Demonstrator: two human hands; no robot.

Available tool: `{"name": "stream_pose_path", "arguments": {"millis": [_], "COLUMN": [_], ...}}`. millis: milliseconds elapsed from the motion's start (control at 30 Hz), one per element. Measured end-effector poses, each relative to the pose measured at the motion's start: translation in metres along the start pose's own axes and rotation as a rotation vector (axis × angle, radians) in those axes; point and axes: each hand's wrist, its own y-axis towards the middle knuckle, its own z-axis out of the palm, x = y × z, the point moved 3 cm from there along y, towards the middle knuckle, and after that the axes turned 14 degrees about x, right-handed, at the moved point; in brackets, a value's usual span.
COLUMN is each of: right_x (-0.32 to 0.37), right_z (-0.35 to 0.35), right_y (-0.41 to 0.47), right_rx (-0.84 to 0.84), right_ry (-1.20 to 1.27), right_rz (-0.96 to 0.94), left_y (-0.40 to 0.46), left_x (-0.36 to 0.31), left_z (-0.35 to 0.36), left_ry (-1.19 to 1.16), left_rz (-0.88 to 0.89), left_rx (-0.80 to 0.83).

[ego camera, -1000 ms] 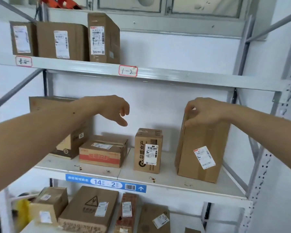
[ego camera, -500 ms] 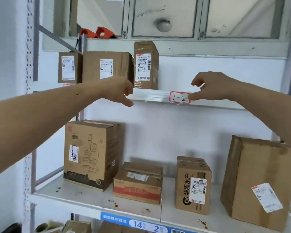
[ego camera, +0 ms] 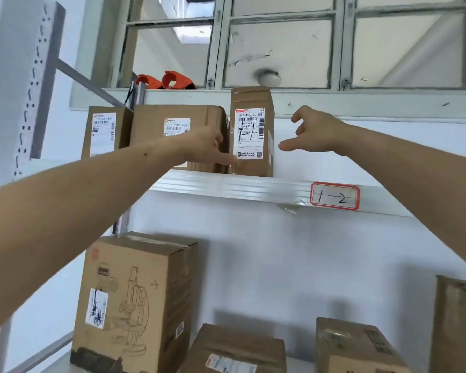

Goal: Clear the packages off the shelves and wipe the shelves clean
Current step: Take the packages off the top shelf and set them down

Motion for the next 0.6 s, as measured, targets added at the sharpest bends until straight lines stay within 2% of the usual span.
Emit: {"name": "stream_pose_path", "arguments": {"millis": [133, 333, 600], "right_x": [-0.008, -0.018, -0.015], "right_z": [0.011, 0.029, 0.035], "right_y": [0.049, 0.095, 0.125], "right_rx": [0.004, 0.045, 0.060], "right_ry": [0.053, 0.224, 0.252], "right_rz": [0.023, 0.051, 0.099], "left_y": [0.037, 0.074, 0.110], "left_x": [0.008, 0.014, 0.017], "left_z": [0.011, 0.023, 0.026], "left_ry": [0.055, 0.008, -0.236], "left_rz": [-0.028, 0.007, 0.109], "left_rx": [-0.013, 0.027, 0.106]}}
